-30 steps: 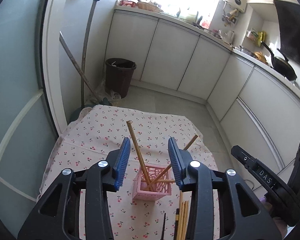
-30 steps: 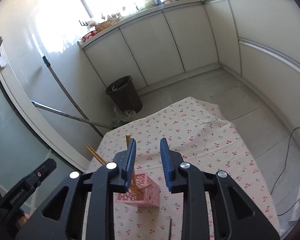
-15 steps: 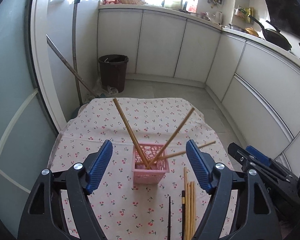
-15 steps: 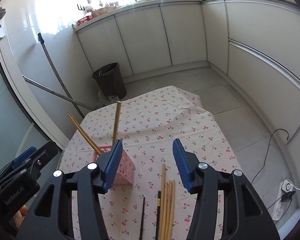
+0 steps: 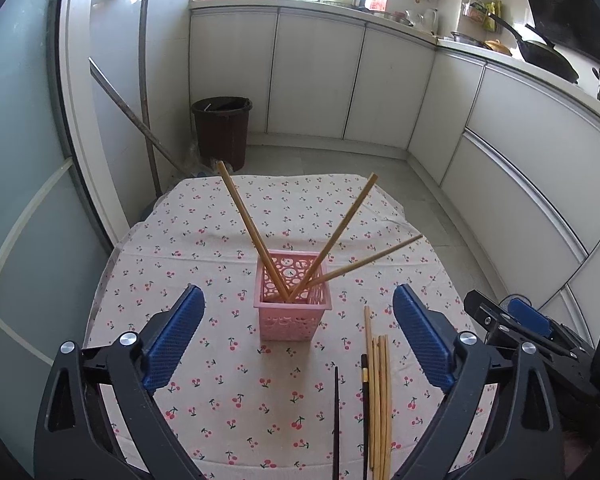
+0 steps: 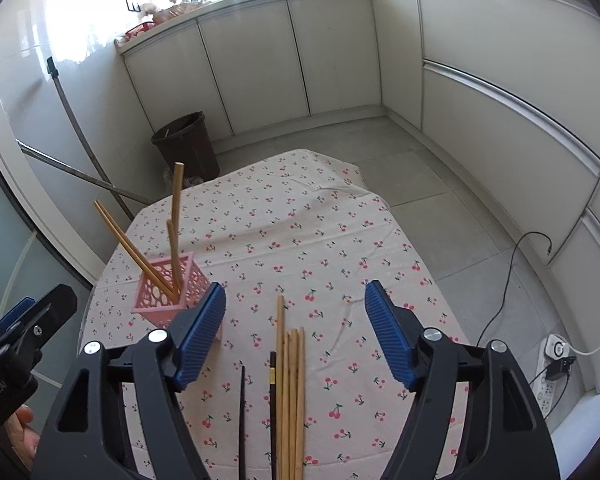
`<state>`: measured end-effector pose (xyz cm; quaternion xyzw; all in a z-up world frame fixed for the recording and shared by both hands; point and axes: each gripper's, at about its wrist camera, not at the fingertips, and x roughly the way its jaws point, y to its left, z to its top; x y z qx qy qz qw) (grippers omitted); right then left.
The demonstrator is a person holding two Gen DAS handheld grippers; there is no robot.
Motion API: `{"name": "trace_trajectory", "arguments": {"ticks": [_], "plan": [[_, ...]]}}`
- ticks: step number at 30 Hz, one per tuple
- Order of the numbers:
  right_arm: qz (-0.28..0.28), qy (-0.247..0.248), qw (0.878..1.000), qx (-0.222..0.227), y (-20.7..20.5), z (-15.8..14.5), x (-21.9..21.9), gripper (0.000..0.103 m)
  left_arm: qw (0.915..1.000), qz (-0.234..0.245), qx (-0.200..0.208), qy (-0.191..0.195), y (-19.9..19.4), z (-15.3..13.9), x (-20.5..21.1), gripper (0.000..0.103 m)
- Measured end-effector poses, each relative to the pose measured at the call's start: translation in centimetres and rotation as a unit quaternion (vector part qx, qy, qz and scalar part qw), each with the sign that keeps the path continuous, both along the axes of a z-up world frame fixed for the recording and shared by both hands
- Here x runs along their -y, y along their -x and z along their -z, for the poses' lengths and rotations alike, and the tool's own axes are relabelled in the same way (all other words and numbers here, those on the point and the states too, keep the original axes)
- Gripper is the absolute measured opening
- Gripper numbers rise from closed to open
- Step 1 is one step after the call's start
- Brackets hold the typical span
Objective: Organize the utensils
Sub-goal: 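Move the open left gripper back over the remaining chopsticks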
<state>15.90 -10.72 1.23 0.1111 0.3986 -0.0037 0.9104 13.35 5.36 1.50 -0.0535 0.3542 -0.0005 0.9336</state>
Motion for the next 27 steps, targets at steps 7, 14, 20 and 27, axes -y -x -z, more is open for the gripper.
{"name": "trace_trajectory", "arguments": {"ticks": [7, 14, 20, 27], "plan": [[0.021, -0.02, 0.999, -0.017, 0.4, 0.7, 1.3, 0.089, 0.9998, 0.007, -0.015, -0.01, 0.1, 0.8, 0.8, 0.096], [0.026, -0.061, 0.996, -0.067, 0.4, 2.6, 3.2, 0.096, 0.9976, 0.031, -0.056, -0.026, -0.6, 2.8, 1.8, 0.096], [0.043, -0.126, 0.979, -0.158, 0.4, 6.5, 5.7, 0.096, 0.9934, 0.05, -0.094, -0.042, -1.2, 4.9, 2.9, 0.096], [0.074, -0.177, 0.96, -0.206, 1.1, 8.9, 8.6, 0.096, 0.9826, 0.066, -0.169, -0.041, -2.5, 8.9, 3.8, 0.096]]}}
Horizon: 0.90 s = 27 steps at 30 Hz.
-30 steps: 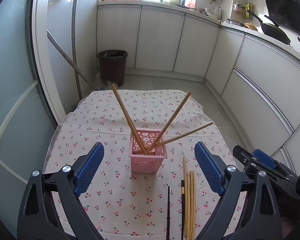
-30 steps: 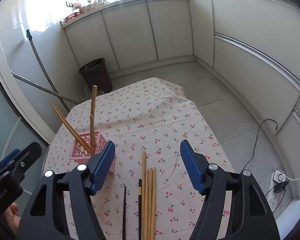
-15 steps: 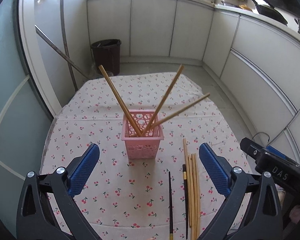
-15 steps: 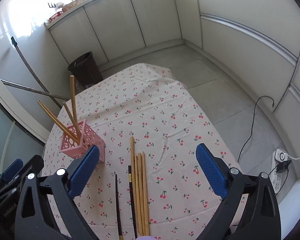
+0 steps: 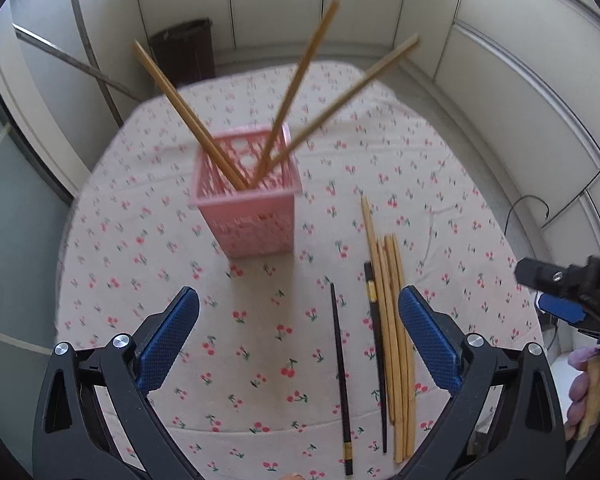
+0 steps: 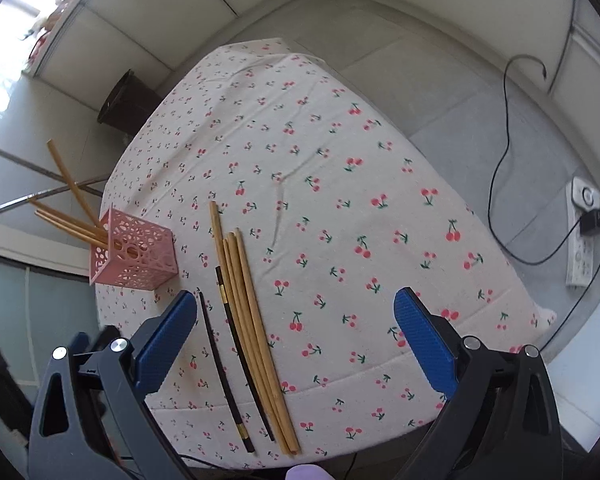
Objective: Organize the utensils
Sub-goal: 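Move the open left gripper back over the remaining chopsticks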
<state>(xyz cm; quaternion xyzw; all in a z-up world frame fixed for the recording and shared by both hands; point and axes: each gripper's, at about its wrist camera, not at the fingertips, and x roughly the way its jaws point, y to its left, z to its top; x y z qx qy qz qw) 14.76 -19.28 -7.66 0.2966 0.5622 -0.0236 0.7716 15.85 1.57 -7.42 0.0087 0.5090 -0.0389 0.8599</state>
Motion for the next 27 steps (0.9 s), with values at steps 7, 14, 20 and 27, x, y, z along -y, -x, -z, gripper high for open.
{"name": "trace_trajectory", "arguments": {"ticks": [7, 14, 20, 27], "plan": [[0.017, -0.035, 0.999, -0.018, 0.6, 0.7, 1.7, 0.096, 0.9955, -0.024, -0.078, 0.048, -1.4, 3.8, 0.5, 0.096], [0.048, -0.093, 0.994, -0.036, 1.2, 1.6, 4.0, 0.096, 0.9923, -0.047, -0.099, 0.057, -2.6, 5.6, 2.9, 0.096], [0.056, -0.112, 0.992, -0.025, 1.4, 0.8, 4.7, 0.096, 0.996, -0.05, -0.07, 0.024, -4.8, 6.3, 6.8, 0.096], [0.058, -0.139, 0.988, -0.03, 1.4, 0.9, 4.9, 0.096, 0.9958, -0.075, -0.051, -0.007, -8.5, 7.8, 8.3, 0.095]]}}
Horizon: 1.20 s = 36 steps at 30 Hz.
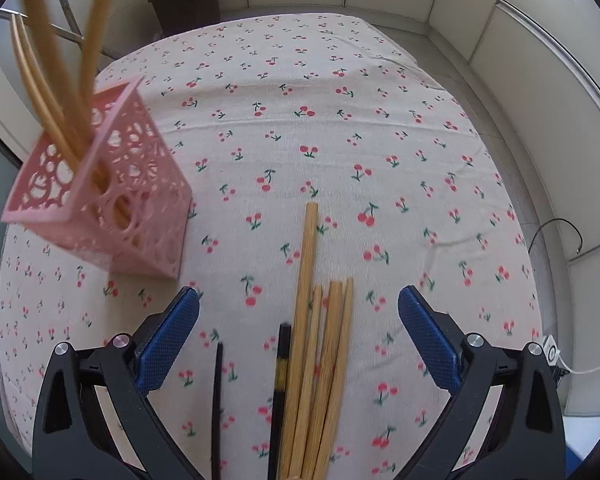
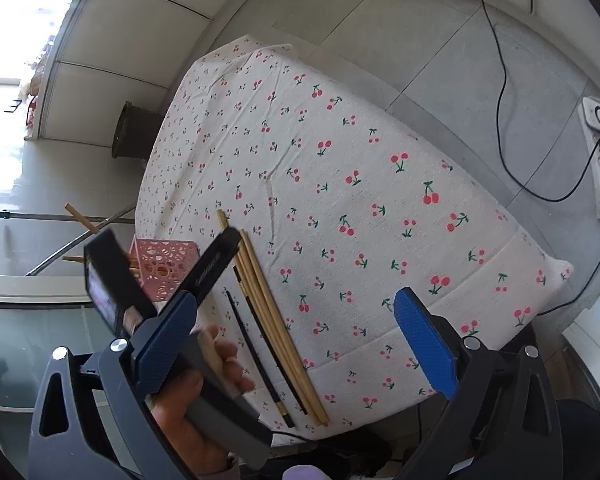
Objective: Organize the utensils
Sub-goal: 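Move the open left gripper back over the remaining chopsticks, then close the left gripper on the black chopstick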
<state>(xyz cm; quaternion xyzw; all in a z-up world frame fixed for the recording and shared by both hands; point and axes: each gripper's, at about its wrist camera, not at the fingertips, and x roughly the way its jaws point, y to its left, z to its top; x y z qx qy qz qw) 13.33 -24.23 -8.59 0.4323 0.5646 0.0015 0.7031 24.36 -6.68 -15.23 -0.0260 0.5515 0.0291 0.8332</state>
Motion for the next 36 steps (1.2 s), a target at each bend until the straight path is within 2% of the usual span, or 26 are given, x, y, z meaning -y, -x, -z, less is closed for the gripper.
{"name": "trace_trajectory", "arguments": {"ticks": [3, 5, 8, 12, 14, 15, 16, 20, 24, 29, 32, 35, 36], "plan": [[0.002, -0.028, 1.0, -0.003, 0.0, 0.1, -0.1, 0.096, 0.9997, -0.014, -0.009, 0.019, 0.0, 0.1, -0.1, 0.095], [0.002, -0.039, 0.999, -0.001, 0.0, 0.0, -0.1, 0.096, 0.9996, -0.005, -0.005, 0.029, 0.6, -0.3, 0.2, 0.095], [0.004, -0.037, 0.999, 0.002, 0.1, -0.2, -0.1, 0.096, 0.9997, 0.013, 0.018, 0.015, 2.8, -2.1, -0.2, 0.096], [0.008, -0.054, 0.999, -0.001, 0.0, 0.1, -0.1, 0.096, 0.9996, 0.002, -0.014, 0.026, 4.9, -3.2, -4.5, 0.094], [-0.003, -0.057, 0.998, -0.001, -0.2, 0.1, -0.6, 0.096, 0.9989, -0.011, -0.034, 0.029, 5.2, -2.9, -6.6, 0.087], [-0.011, -0.057, 0.998, 0.0, -0.3, 0.1, -1.0, 0.096, 0.9985, -0.02, -0.042, 0.027, 5.1, -2.5, -7.5, 0.076], [-0.018, -0.056, 0.998, 0.001, -0.4, 0.1, -1.3, 0.096, 0.9981, -0.025, -0.049, 0.027, 5.1, -2.0, -8.1, 0.069], [-0.049, -0.067, 0.997, -0.001, -0.9, 0.5, -3.0, 0.096, 0.9952, -0.024, -0.076, 0.057, 5.4, -0.7, -8.5, 0.064], [-0.044, -0.083, 0.995, -0.02, -0.9, 1.7, -3.6, 0.096, 0.9955, -0.012, -0.081, 0.047, 5.2, -0.2, -7.5, 0.061], [-0.049, -0.073, 0.996, -0.017, -1.2, 1.8, -4.1, 0.096, 0.9935, -0.003, -0.109, 0.033, 4.9, 1.7, -6.5, 0.048], [-0.058, -0.062, 0.996, -0.01, -1.5, 1.6, -4.7, 0.096, 0.995, 0.011, -0.099, 0.001, 5.1, 2.2, -5.5, 0.046], [-0.076, -0.023, 0.997, -0.007, -1.8, 1.4, -5.6, 0.096, 0.9961, 0.02, -0.086, 0.002, 5.3, 2.1, -5.0, 0.025], [-0.082, -0.018, 0.996, -0.012, -2.0, 1.5, -5.9, 0.096, 0.9963, 0.026, -0.081, 0.006, 5.3, 2.0, -4.9, 0.014]]}}
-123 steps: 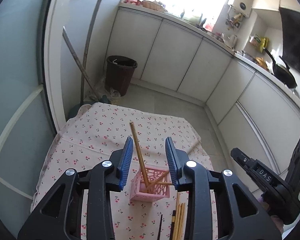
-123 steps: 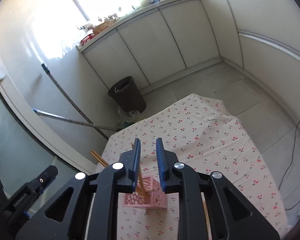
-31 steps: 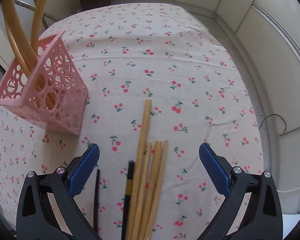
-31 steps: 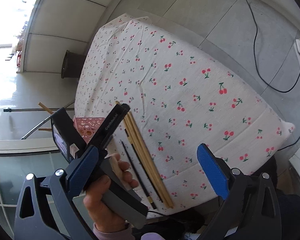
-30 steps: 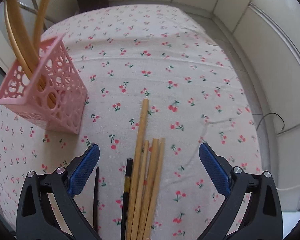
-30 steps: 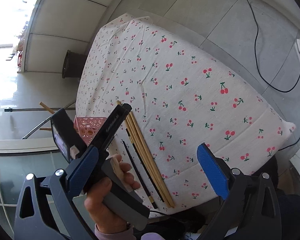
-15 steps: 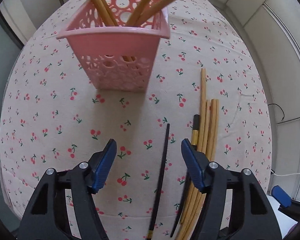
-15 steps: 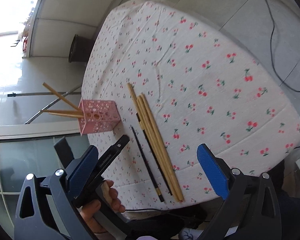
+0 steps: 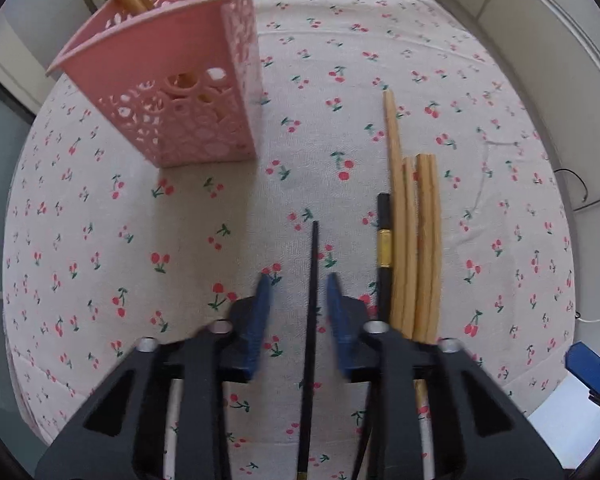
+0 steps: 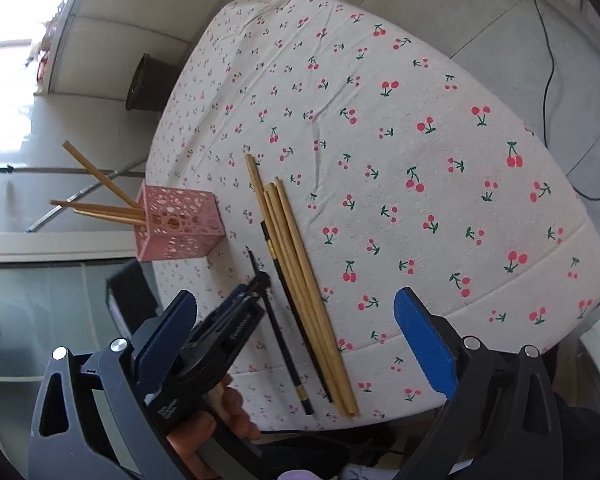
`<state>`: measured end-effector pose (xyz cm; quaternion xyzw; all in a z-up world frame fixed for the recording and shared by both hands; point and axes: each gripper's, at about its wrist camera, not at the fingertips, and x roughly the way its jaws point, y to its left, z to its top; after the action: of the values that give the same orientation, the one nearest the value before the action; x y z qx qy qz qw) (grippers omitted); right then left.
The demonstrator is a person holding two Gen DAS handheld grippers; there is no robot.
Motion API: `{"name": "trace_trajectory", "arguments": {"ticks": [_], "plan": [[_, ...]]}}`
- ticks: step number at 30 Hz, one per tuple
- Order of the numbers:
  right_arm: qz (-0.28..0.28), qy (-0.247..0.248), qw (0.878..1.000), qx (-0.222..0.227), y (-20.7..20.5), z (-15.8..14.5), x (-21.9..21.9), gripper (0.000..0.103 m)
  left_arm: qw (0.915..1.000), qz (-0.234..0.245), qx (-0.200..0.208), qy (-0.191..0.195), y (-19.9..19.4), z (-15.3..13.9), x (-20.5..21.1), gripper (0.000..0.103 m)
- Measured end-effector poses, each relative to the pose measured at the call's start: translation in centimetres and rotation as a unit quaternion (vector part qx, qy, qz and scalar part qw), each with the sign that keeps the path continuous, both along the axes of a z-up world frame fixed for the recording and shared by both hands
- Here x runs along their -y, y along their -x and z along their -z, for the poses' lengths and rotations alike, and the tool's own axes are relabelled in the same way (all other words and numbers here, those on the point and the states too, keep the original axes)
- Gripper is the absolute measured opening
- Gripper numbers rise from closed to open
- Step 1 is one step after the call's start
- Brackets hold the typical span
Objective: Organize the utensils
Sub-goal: 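Close the left gripper on the black chopstick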
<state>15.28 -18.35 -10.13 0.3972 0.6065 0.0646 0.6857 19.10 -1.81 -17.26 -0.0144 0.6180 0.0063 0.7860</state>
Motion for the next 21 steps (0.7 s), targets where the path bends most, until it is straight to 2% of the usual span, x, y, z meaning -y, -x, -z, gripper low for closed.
{"name": "trace_trajectory", "arguments": {"ticks": [1, 5, 9, 11, 12, 13, 16, 21], "plan": [[-0.005, 0.001, 1.0, -0.006, -0.1, 0.3, -0.2, 0.096, 1.0, 0.004, 0.003, -0.002, 0.0, 0.0, 0.1, 0.004], [-0.028, -0.01, 0.999, -0.012, -0.8, 0.8, -1.7, 0.096, 0.9997, 0.004, 0.004, 0.023, -0.1, -0.1, -0.8, 0.003], [-0.067, 0.021, 0.997, 0.021, -2.0, 0.2, -4.0, 0.095, 0.9994, -0.007, 0.014, 0.032, 0.6, -1.7, -2.8, 0.003], [-0.086, 0.026, 0.995, 0.035, -2.8, 0.2, -5.5, 0.089, 0.9991, -0.007, 0.022, 0.037, 1.2, -3.1, -3.8, 0.003], [-0.094, 0.026, 0.995, 0.037, -3.2, 0.3, -6.1, 0.078, 0.9988, -0.006, 0.029, 0.04, 1.6, -4.1, -4.4, 0.003], [-0.108, 0.025, 0.993, 0.038, -3.7, 0.7, -7.0, 0.062, 0.9985, -0.005, 0.035, 0.042, 2.0, -4.8, -4.9, 0.003], [-0.137, 0.032, 0.989, 0.038, -4.9, 1.7, -8.9, 0.047, 0.9975, -0.008, 0.045, 0.054, 3.2, -6.3, -6.4, 0.004], [-0.157, 0.081, 0.983, 0.044, -5.9, 2.6, -10.8, 0.046, 0.9959, -0.025, 0.044, 0.076, 3.3, -6.4, -7.3, 0.004]]}}
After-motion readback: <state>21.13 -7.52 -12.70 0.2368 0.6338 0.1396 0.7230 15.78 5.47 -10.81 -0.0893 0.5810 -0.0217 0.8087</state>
